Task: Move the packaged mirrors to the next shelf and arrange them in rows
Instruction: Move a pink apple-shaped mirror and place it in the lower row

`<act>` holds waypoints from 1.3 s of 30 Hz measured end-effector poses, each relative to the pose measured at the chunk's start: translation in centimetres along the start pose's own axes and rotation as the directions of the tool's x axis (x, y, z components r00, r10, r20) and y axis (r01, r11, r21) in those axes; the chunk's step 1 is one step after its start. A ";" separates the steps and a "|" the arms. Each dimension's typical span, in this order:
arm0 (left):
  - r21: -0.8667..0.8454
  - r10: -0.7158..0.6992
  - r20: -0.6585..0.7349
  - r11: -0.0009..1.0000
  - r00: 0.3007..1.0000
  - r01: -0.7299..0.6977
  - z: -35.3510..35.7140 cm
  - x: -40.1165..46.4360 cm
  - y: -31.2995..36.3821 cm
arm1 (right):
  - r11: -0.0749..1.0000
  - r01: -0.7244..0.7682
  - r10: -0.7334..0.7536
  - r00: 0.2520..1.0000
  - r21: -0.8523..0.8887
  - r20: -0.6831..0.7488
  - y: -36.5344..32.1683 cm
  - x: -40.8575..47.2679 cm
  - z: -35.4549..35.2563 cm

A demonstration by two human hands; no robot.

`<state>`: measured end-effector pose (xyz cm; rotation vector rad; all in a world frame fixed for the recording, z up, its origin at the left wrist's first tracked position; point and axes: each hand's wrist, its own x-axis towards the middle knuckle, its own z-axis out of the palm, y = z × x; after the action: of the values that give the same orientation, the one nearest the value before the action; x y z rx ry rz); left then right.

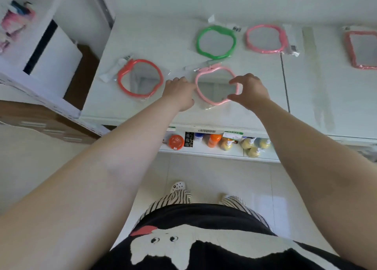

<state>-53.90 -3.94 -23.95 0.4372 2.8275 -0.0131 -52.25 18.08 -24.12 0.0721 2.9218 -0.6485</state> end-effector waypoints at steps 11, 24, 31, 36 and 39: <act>-0.629 -0.150 0.156 0.747 0.976 0.216 1.2 4.0 1.4 | 0.924 -0.317 0.323 0.946 0.214 0.007 -0.4 1.1 2.0; -0.854 -0.428 0.395 0.155 0.813 0.496 2.3 5.3 3.4 | 0.807 -0.453 0.465 0.883 0.379 0.064 0.7 3.1 3.6; -0.907 -0.316 0.374 0.074 0.872 0.415 3.0 4.3 2.7 | 0.538 -0.518 0.615 0.781 0.665 0.110 0.1 0.9 3.5; -0.933 -0.234 0.323 0.082 0.917 0.350 1.9 2.4 2.3 | 0.491 -0.491 0.656 0.752 0.720 0.065 -0.8 -2.3 3.0; -0.938 -0.230 0.268 0.159 0.936 0.308 1.5 0.7 2.0 | 0.496 -0.467 0.677 0.736 0.732 0.011 -1.5 -4.7 3.0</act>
<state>-53.52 -1.87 -25.49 -0.3992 2.1164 1.5884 -47.32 15.34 -25.46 1.2787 2.3785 -1.6448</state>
